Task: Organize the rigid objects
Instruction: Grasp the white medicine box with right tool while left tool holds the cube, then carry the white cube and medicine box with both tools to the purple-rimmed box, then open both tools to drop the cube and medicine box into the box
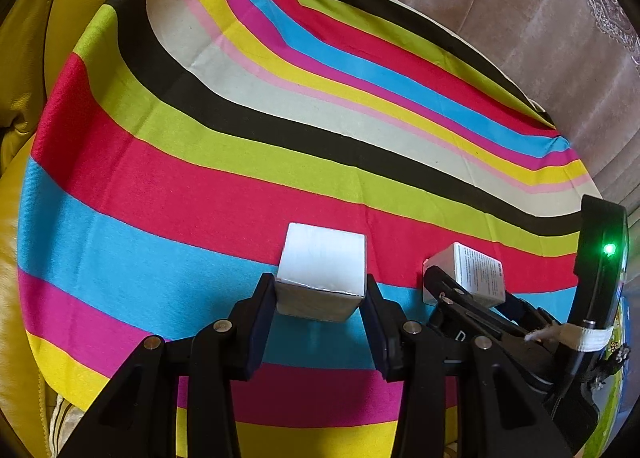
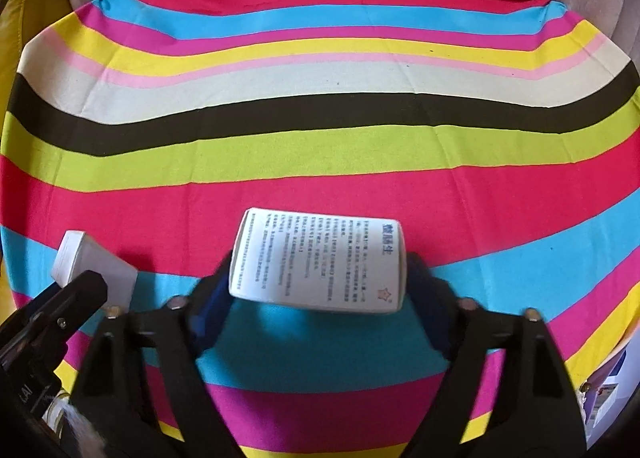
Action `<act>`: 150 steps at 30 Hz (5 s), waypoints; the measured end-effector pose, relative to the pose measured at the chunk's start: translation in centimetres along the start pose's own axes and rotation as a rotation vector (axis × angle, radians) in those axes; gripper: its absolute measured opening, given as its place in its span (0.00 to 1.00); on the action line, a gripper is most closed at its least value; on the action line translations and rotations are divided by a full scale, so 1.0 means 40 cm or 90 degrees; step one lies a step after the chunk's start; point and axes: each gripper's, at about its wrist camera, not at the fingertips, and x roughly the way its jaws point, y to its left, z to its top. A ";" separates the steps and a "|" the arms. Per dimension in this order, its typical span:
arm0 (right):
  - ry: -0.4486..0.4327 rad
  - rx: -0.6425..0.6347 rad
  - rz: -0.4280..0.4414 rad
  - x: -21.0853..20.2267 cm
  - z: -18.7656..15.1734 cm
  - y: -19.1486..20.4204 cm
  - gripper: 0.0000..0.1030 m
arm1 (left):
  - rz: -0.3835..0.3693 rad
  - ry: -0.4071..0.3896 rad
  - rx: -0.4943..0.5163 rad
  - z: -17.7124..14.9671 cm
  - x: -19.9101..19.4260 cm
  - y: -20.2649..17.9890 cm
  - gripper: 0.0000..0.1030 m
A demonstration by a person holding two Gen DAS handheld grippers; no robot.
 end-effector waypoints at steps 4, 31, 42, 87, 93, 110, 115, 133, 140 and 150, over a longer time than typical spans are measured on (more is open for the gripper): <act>-0.003 0.000 0.002 -0.003 -0.004 -0.005 0.72 | 0.001 -0.002 0.001 -0.005 -0.005 -0.003 0.42; -0.088 -0.011 -0.006 -0.247 -0.107 -0.116 0.72 | -0.041 -0.020 0.051 -0.112 -0.109 -0.162 0.42; -0.083 0.032 -0.022 -0.309 -0.172 -0.232 0.72 | -0.060 -0.017 0.080 -0.156 -0.139 -0.223 0.42; -0.059 0.162 -0.131 -0.499 -0.419 -0.663 0.72 | -0.177 0.079 0.347 -0.386 -0.186 -0.642 0.42; -0.057 0.182 -0.159 -0.525 -0.452 -0.729 0.72 | -0.194 0.101 0.388 -0.433 -0.180 -0.717 0.42; -0.042 0.242 -0.220 -0.557 -0.538 -0.883 0.72 | -0.215 0.162 0.472 -0.544 -0.150 -0.871 0.42; -0.043 0.252 -0.233 -0.565 -0.551 -0.908 0.72 | -0.215 0.171 0.478 -0.560 -0.141 -0.900 0.42; -0.044 0.296 -0.244 -0.569 -0.588 -0.979 0.74 | -0.214 0.193 0.506 -0.609 -0.120 -0.970 0.47; -0.044 0.300 -0.240 -0.574 -0.591 -0.980 0.81 | -0.216 0.220 0.472 -0.603 -0.113 -0.943 0.67; -0.035 0.288 -0.238 -0.595 -0.612 -0.954 0.81 | -0.246 0.243 0.403 -0.613 -0.161 -0.833 0.83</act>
